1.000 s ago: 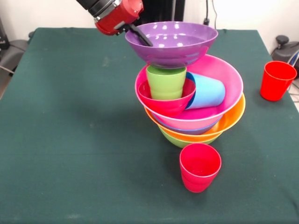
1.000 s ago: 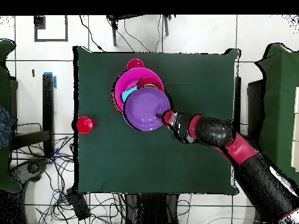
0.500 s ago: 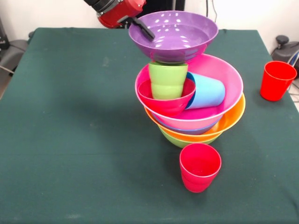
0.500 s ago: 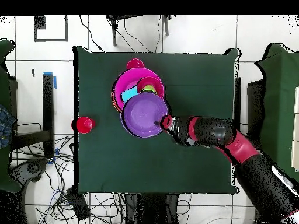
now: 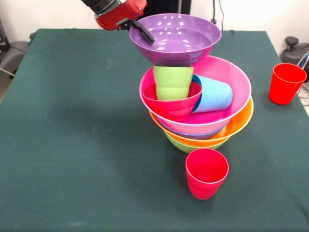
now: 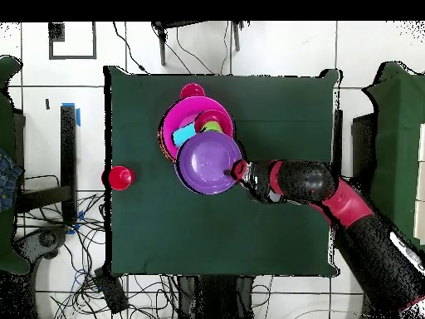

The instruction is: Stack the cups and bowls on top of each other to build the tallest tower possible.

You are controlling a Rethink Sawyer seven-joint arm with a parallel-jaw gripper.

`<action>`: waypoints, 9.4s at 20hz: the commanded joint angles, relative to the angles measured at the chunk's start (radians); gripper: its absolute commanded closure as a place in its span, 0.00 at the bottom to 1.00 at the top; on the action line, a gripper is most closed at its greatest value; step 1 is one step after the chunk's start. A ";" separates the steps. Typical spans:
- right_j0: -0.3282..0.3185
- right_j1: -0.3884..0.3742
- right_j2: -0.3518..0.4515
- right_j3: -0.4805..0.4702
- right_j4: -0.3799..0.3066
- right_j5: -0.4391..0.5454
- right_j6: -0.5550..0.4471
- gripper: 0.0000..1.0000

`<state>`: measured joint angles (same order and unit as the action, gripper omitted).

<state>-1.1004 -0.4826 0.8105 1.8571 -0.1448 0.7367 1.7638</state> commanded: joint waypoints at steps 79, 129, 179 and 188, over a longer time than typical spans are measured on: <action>0.057 -0.003 0.025 -0.050 0.160 -0.120 0.081 1.00; 0.052 0.111 0.039 -0.054 0.113 -0.170 0.033 1.00; 0.057 0.084 0.017 -0.046 0.125 -0.151 0.067 0.00; 0.075 0.072 0.041 -0.133 0.000 -0.230 -0.069 0.00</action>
<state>-1.0945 -0.3982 0.8652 1.8034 -0.0331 0.6000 1.7638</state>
